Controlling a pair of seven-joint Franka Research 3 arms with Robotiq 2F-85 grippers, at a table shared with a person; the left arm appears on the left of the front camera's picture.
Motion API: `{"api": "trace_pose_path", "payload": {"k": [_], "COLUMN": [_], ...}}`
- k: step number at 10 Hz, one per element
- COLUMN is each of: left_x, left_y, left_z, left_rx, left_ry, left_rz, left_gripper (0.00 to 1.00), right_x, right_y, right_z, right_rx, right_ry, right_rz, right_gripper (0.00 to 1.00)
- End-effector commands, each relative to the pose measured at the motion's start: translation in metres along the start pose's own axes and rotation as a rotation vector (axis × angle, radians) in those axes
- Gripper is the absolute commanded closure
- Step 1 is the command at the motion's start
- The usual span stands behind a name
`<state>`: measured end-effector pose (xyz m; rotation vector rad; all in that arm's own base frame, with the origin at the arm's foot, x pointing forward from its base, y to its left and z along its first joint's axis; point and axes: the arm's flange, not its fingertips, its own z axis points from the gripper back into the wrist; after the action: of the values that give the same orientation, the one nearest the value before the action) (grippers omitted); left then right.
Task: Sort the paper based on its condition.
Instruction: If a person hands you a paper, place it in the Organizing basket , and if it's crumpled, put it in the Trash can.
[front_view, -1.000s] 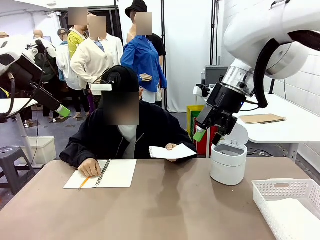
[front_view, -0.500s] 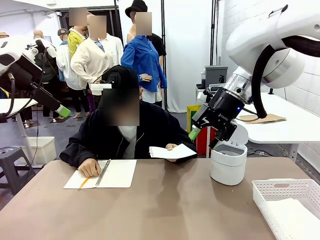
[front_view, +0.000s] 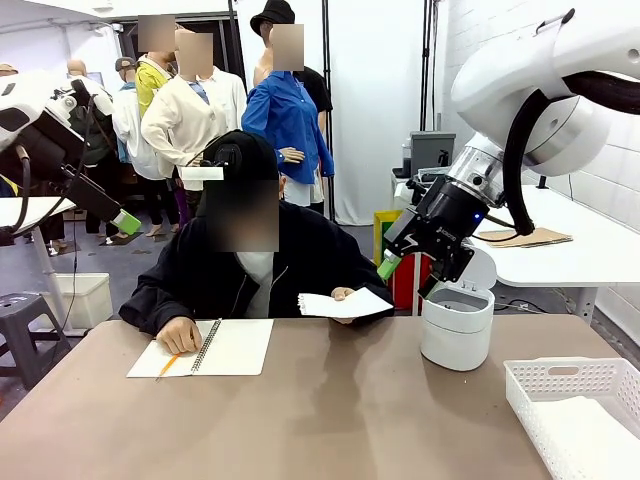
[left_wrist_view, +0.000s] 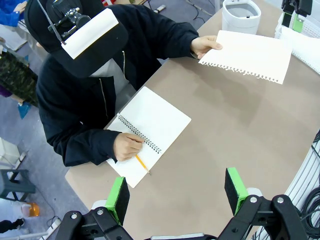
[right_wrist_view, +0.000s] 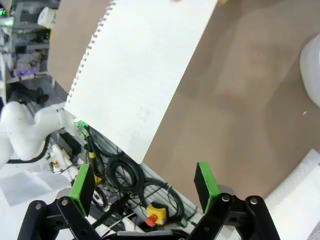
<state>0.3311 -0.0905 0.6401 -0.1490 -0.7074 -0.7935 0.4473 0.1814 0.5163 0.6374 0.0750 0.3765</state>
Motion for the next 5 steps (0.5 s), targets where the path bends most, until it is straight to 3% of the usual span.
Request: {"api": "trace_pose_path", "payload": {"k": [1, 5], "left_x": [-0.001, -0.001], "left_y": [0.000, 0.000], "left_z": [0.000, 0.000], "left_rx": [0.007, 0.007], "left_ry": [0.009, 0.009], "left_rz": [0.002, 0.002], "left_gripper": [0.00, 0.00], "right_x": [0.021, 0.042], "right_y": [-0.010, -0.033], "right_z": [-0.021, -0.053], "right_rx": [0.058, 0.089], "right_ry": [-0.020, -0.003], "right_rz": [-0.225, -0.465], "right_gripper": [0.00, 0.00]}}
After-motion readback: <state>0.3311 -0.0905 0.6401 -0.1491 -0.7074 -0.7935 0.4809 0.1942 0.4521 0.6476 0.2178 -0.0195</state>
